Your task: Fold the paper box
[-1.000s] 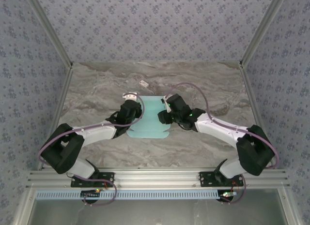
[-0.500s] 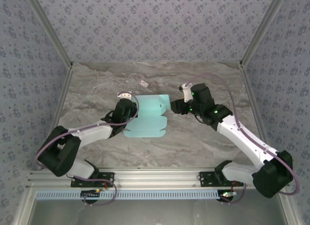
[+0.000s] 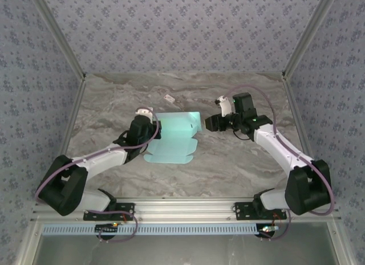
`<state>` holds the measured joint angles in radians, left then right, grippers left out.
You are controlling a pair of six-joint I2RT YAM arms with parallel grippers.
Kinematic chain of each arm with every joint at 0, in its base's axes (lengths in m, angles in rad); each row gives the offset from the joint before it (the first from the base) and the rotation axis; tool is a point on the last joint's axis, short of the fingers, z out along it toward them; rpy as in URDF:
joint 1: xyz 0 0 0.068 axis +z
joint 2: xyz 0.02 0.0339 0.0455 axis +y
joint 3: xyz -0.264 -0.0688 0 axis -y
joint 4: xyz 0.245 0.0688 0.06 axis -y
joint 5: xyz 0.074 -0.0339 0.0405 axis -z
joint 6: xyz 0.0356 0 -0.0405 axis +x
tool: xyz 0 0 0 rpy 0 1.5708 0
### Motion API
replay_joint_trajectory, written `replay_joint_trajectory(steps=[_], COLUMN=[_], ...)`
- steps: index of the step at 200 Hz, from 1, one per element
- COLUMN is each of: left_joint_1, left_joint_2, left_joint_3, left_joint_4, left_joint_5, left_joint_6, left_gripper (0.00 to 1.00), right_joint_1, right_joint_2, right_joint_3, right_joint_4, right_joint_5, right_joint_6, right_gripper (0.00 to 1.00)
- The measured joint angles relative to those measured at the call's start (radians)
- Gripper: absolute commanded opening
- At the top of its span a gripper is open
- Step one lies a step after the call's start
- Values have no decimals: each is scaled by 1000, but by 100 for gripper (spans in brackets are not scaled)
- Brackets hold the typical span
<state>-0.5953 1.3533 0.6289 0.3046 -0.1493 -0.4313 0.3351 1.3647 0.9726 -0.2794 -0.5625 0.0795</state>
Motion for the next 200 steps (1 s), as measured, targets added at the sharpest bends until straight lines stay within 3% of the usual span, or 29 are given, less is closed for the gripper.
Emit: replay_joint_trajectory(steps=[45,107,200], left_joint_1=[3,6,6], left_joint_2=[-6,-6,-6], left_joint_3=[0,0,0], left_joint_4=[-20,-29,-42], left_joint_5=[23,30,45], left_joint_6=[-2,-9,-15], left_gripper=[1,1,1], right_joint_1=[2,41,106], right_joint_2=[48,59,76], right_joint_3=[-2,-9,-9], right_joint_4=[57,104,120], right_joint_5=[-109,-159,-121], right_joint_6=[-22,-25,-32], right_gripper=[43,41,45])
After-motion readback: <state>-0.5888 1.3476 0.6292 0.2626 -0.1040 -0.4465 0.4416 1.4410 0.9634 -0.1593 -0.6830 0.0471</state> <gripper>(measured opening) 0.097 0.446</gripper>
